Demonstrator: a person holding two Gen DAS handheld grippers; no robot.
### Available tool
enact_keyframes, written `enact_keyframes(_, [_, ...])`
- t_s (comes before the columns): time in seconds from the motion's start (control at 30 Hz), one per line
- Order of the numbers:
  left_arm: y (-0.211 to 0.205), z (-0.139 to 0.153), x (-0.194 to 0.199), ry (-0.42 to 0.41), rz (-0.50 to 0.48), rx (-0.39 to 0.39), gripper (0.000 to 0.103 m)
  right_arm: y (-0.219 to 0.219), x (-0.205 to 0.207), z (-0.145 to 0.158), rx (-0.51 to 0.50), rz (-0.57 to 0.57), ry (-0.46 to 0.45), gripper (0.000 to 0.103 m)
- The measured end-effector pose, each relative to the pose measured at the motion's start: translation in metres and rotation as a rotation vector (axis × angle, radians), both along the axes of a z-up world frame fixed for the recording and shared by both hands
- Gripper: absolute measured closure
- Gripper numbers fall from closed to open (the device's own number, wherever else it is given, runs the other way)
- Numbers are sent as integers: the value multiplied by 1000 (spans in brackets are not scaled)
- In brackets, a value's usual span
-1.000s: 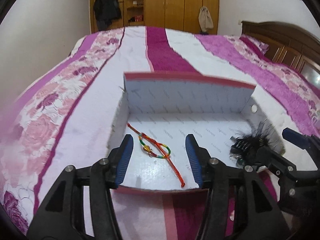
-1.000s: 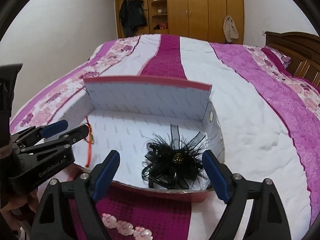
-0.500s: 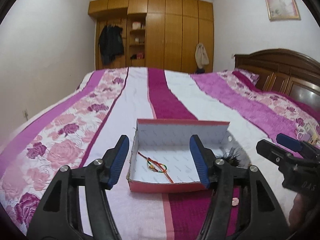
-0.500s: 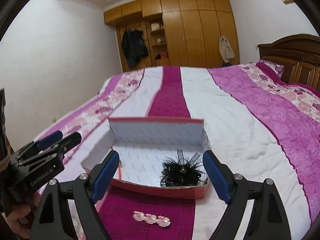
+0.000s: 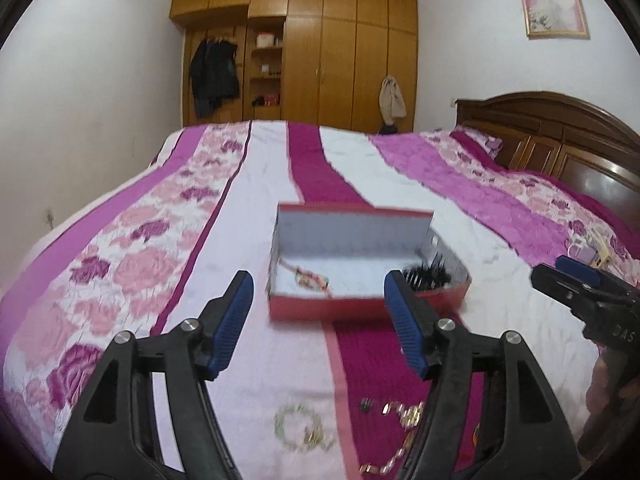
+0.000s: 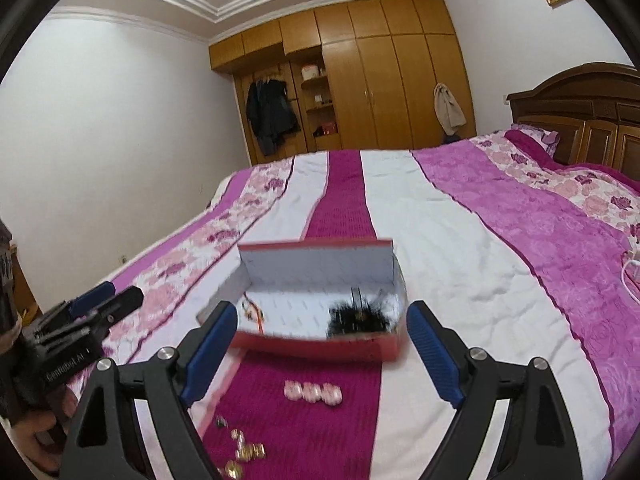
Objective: Organize jewelry
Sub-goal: 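Withdraw both tools from the shoebox back toward the remaining jewelry, then grasp the green jade bracelet with the left tool while the right tool grasps the rainbow bracelet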
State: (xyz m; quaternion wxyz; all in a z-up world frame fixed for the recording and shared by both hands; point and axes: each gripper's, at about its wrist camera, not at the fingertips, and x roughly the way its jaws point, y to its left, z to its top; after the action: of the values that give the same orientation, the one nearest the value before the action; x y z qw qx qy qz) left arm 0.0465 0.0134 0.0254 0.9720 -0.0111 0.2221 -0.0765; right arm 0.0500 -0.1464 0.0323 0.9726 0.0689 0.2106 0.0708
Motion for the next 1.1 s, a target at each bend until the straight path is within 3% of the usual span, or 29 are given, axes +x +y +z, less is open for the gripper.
enact_keyframes(0.3, [18, -20, -22, 98, 22, 20, 43, -5, -31, -29, -42, 13, 95, 14])
enact_keyframes(0.6, [23, -59, -21, 269, 32, 73, 43, -1, -48, -63, -79, 41, 213, 14])
enact_keyframes(0.83, [20, -88, -9, 407, 11, 62, 44, 4, -52, -89, -101, 71, 313, 15])
enact_keyframes(1.03, [21, -103, -2, 467, 16, 44, 47, 13, -48, -107, -129, 103, 385, 21])
enact_keyframes(1.1, [23, -105, 1, 470, 22, 38, 52, 15, -47, -112, -132, 108, 407, 26])
